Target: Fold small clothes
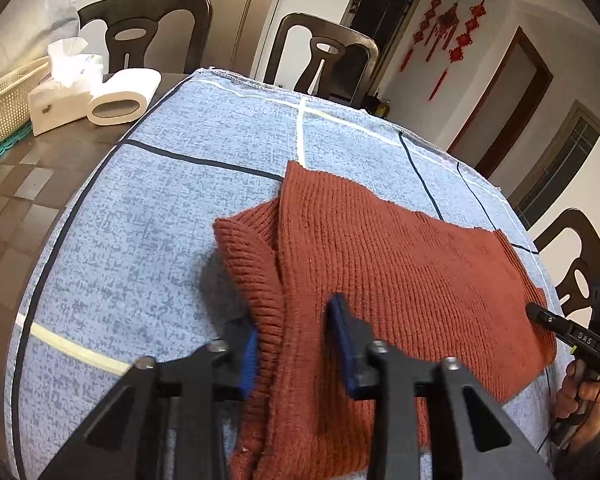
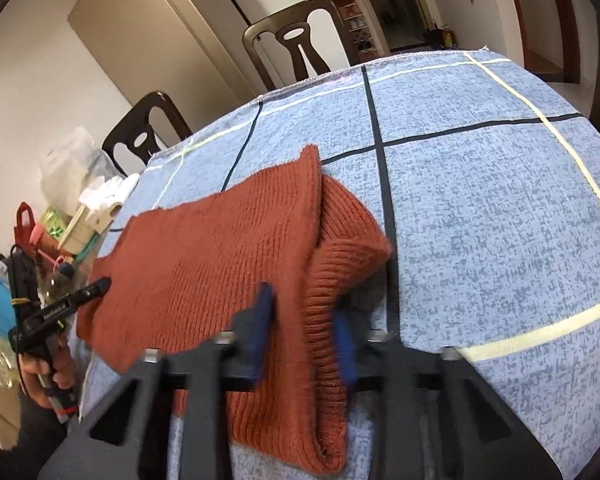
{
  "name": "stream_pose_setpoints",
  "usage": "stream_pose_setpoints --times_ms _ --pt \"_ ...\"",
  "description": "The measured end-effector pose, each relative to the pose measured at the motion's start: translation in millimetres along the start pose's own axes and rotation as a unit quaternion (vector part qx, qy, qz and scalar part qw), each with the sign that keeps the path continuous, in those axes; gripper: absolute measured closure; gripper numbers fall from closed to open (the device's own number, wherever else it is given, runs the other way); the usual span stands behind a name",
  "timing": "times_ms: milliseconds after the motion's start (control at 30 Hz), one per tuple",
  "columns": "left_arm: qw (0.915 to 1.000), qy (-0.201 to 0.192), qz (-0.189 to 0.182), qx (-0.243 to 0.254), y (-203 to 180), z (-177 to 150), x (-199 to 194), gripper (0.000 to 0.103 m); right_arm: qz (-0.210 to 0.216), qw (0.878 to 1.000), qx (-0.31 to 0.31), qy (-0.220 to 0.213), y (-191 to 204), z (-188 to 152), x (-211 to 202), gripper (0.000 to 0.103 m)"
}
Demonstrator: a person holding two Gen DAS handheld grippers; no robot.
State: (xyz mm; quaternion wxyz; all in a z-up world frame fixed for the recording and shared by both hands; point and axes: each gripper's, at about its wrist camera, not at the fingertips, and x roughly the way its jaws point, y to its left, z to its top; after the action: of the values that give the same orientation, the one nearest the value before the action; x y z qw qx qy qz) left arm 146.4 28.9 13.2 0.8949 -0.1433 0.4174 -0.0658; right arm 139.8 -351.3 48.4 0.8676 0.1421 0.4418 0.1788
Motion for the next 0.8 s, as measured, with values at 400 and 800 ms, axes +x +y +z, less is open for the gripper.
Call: stream_pose_setpoints --times_ms 400,800 --pt "0.9983 -0.024 -0.047 0.024 -17.9 18.5 -53.4 0.089 0.032 0.999 -0.022 -0.024 22.0 16.1 -42.0 0.086" --pt "0.9983 -0.008 -0.054 0.023 -0.6 -37.0 -84.0 0.089 0.034 0.999 -0.020 -0.016 25.1 -34.1 -87.2 0.088"
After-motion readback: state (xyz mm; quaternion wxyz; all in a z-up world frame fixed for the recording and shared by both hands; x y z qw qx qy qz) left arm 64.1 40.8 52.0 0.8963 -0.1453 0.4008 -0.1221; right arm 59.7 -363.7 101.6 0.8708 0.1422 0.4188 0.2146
